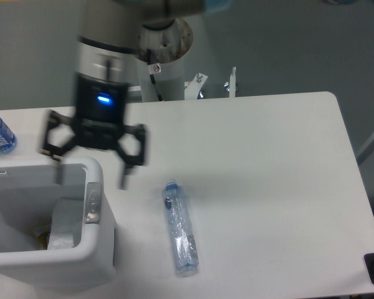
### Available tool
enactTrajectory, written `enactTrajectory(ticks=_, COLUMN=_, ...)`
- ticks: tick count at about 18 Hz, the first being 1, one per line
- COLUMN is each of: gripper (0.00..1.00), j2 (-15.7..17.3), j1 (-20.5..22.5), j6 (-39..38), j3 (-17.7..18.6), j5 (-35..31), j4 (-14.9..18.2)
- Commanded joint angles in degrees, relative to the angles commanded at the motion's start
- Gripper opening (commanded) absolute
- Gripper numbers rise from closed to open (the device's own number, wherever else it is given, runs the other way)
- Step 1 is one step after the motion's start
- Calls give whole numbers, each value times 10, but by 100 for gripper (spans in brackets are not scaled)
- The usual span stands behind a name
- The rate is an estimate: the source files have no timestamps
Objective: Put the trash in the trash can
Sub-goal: 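Move the open gripper down over the clear water bottle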
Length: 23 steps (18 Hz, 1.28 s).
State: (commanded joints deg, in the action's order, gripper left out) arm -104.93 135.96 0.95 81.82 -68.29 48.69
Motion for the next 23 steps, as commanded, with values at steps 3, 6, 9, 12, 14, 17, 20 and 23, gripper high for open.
enactTrajectory(ticks=3, gripper=100, j2=-32, j1=34, j6=53, j3=1, j5=-4, j4=1)
enactTrajectory(ticks=6, gripper=100, j2=-69, j1=46, j6=125, j3=0, j5=-11, j4=0)
enactTrajectory(ticks=9, gripper=100, j2=-104, j1=50, j6=157, j3=-4, j5=-27, j4=-2)
enactTrajectory(ticks=12, gripper=100, j2=-143, j1=50, j6=171, j3=-17, j5=-38, j4=-7)
enactTrajectory(ticks=14, gripper=100, j2=-169, j1=49, j6=173, j3=-23, j5=-45, j4=-10)
enactTrajectory(ticks=17, gripper=100, j2=-197, j1=40, j6=174, j3=-18, j5=-48, j4=-11)
enactTrajectory(ticks=20, gripper=100, j2=-227, j1=23, j6=174, j3=-17, j5=-69, j4=-12)
enactTrajectory(ticks=23, gripper=100, j2=-233, j1=5, j6=175, j3=-15, j5=-87, j4=-13)
